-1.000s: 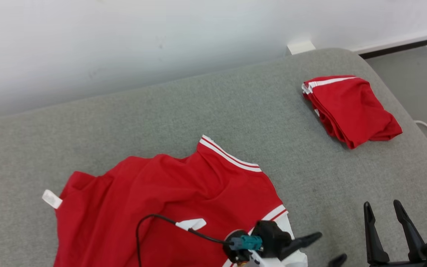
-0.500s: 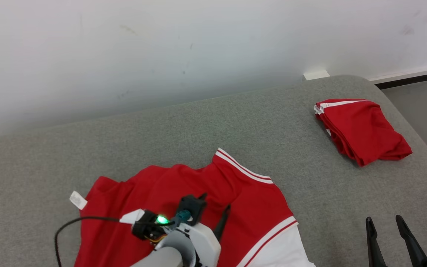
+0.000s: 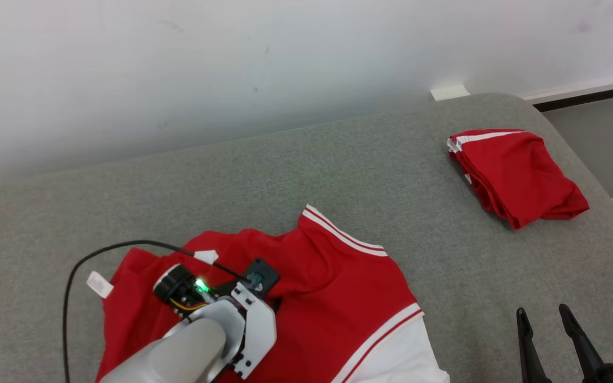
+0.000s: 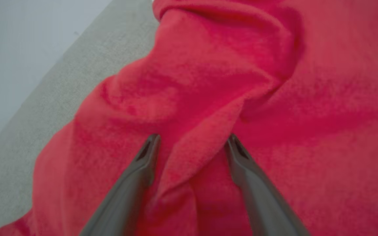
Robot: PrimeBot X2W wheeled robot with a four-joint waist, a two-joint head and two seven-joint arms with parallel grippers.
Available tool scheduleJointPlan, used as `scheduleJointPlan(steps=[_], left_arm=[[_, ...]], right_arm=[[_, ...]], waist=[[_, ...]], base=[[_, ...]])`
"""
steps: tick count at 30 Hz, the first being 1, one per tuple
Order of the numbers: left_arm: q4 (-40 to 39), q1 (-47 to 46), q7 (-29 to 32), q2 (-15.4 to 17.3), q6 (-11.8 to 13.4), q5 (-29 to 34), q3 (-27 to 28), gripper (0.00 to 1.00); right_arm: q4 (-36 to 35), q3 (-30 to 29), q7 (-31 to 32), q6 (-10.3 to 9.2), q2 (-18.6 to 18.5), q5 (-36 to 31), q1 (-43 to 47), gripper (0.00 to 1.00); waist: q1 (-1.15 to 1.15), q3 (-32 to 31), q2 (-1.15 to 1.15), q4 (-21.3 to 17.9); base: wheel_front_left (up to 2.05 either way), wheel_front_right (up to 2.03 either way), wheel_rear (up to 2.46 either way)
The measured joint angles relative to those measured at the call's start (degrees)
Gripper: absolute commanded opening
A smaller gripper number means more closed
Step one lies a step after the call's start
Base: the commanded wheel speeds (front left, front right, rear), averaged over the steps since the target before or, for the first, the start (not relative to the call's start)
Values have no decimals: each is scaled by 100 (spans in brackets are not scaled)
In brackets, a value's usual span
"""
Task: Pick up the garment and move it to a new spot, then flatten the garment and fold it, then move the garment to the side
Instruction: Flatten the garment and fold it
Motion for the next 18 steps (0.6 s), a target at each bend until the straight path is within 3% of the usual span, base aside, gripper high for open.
scheduleJointPlan(steps=[1,4,13,18], left_arm=[[94,-1,76,-13,-46,10,-11,0],[280,-5,103,-37,-59,-41,30,0],[423,-61,-700,-43,703,-264,587,0],[358,-230,-944,5,950,-283,709,0]], right_arm=[[5,11,1,0,1,1,-3,100],[14,9,1,1,2,22,-10,100],[73,-147,1,0,0,34,95,100],[76,-127,1,0,1,33,125,100]], waist=[[0,13,0,-22],[0,30,0,-86],[0,-232,0,-58],[0,-375,0,7]], base=[[0,0,0],[0,0,0],[0,0,0],[0,0,0]])
